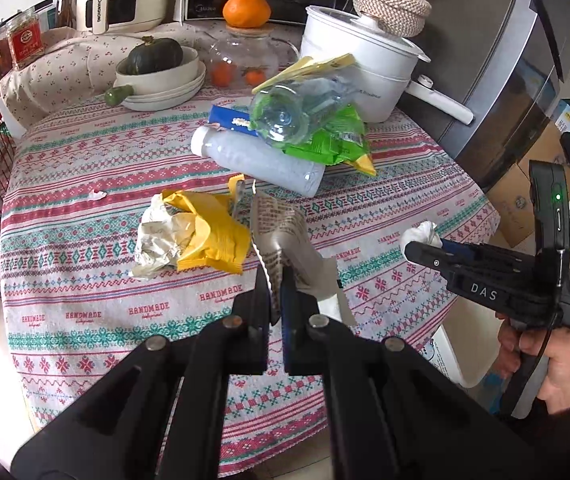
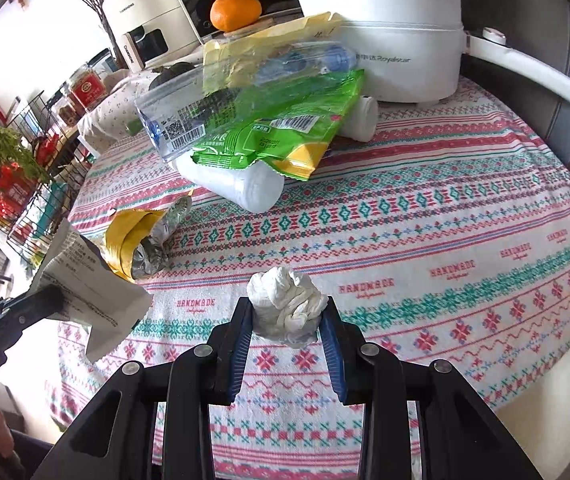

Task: Collect trash
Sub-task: 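Drop the tissue and the wrapper into the white bin with both grippers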

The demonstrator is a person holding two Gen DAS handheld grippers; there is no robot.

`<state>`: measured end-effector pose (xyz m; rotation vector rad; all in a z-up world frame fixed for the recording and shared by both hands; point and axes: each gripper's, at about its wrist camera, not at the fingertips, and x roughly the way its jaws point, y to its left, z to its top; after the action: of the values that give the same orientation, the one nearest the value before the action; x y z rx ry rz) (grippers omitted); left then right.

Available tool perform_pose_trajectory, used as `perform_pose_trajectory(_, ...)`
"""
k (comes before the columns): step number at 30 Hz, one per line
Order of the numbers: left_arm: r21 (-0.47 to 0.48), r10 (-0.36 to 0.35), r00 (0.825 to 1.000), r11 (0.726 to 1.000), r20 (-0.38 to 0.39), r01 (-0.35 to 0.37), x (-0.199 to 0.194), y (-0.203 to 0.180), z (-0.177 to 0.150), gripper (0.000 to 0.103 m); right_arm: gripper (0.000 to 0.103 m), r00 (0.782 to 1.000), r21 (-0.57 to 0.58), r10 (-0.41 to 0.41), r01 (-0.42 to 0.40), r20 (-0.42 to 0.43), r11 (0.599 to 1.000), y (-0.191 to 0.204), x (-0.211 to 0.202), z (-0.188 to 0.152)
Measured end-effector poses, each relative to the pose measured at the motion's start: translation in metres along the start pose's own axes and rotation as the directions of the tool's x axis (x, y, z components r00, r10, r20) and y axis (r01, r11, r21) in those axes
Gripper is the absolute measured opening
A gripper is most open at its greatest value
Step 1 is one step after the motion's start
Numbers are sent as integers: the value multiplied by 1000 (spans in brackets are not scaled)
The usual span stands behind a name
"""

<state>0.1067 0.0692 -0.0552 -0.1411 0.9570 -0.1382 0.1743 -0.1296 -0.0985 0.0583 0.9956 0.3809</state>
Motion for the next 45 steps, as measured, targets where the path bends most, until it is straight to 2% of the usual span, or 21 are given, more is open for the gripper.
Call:
perform_pose_trajectory(6,84,-67,998,994,8,67,2,-51,5,5,34,997,63,-56,53,47,997,-57,-65,-24)
perform_pose_trajectory(12,194,-137,990,971,-20,138,14,-114,-1,5,35,989,159,-129,116,71,980,-122,-121,-59)
perform_pose_trajectory(19,338,-202,976,916,-75,216,29,-190,-22,6,35,980,259,-192,174,46,950,-185,-153,-102)
perform_pose_trajectory(24,405,-231,966,877,-120,260,43,-234,-40,6,35,978,309,-210,195,17,931,-215,-163,-126)
perform_pose_trajectory(28,459,-232,960,844,-157,279,58,-263,-55,7,35,977,334,-214,200,8,921,-228,-168,-134)
perform_pose_trajectory(34,531,-184,969,812,-164,244,86,-285,-76,8,35,976,350,-219,205,2,914,-234,-169,-138)
perform_pose_trajectory(40,541,-140,974,813,-176,215,105,-285,-80,10,35,976,352,-216,205,-7,913,-237,-167,-138)
perform_pose_trajectory(41,541,-131,975,815,-178,208,107,-285,-79,13,36,976,353,-216,206,-10,913,-238,-167,-138)
perform_pose_trajectory(43,533,-132,973,819,-187,213,107,-283,-78,27,36,976,355,-216,208,-17,912,-238,-164,-138)
perform_pose_trajectory(44,527,-133,973,823,-187,214,105,-282,-77,38,36,976,356,-215,208,-20,911,-238,-163,-137)
perform_pose_trajectory(45,521,-136,974,827,-183,213,102,-280,-76,45,36,977,355,-214,208,-24,911,-238,-162,-137)
